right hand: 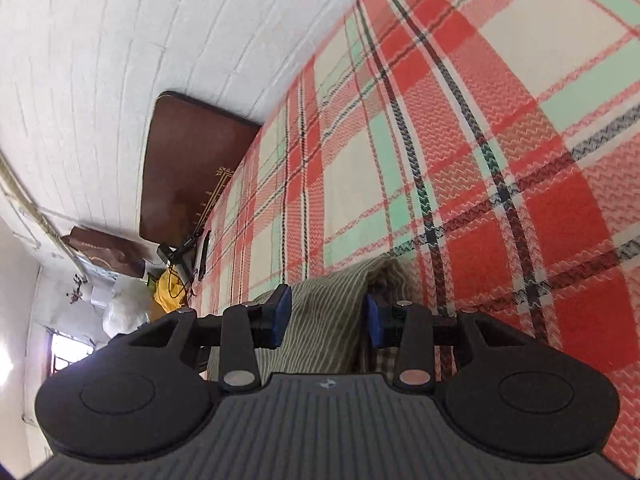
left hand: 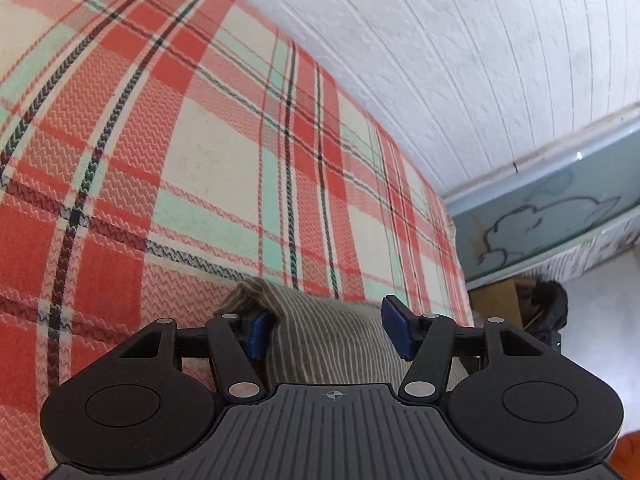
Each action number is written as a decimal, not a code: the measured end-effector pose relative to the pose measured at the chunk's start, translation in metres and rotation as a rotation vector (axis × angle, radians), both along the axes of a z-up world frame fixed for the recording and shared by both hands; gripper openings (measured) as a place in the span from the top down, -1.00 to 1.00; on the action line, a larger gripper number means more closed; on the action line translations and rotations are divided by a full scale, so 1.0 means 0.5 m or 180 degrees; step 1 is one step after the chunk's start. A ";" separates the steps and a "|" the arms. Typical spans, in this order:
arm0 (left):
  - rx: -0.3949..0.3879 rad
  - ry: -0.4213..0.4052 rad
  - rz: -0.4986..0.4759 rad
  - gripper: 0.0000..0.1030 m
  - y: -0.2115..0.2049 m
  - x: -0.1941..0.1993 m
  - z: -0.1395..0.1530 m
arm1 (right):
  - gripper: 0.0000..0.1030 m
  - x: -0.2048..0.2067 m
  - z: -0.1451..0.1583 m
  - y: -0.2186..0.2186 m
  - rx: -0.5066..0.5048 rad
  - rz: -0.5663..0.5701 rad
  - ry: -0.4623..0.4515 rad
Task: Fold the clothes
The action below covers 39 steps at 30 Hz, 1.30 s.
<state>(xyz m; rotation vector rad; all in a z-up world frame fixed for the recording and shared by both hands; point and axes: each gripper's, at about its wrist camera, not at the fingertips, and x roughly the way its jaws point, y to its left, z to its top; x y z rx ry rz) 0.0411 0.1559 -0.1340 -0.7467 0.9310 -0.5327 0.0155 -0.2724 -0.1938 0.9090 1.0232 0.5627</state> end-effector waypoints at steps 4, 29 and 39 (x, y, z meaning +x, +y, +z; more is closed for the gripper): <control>0.0089 -0.0280 0.0230 0.44 0.012 -0.026 0.007 | 0.84 -0.011 0.036 0.012 -0.0031 0.0201 -0.0624; 0.1463 -0.1089 -0.0782 0.20 -0.130 -0.131 0.106 | 0.46 -0.086 0.094 0.122 -0.1038 0.0756 -0.1370; 0.1014 -0.0865 -0.0153 -0.12 -0.028 -0.168 0.111 | -0.01 -0.101 0.113 0.073 -0.0860 0.0595 -0.1236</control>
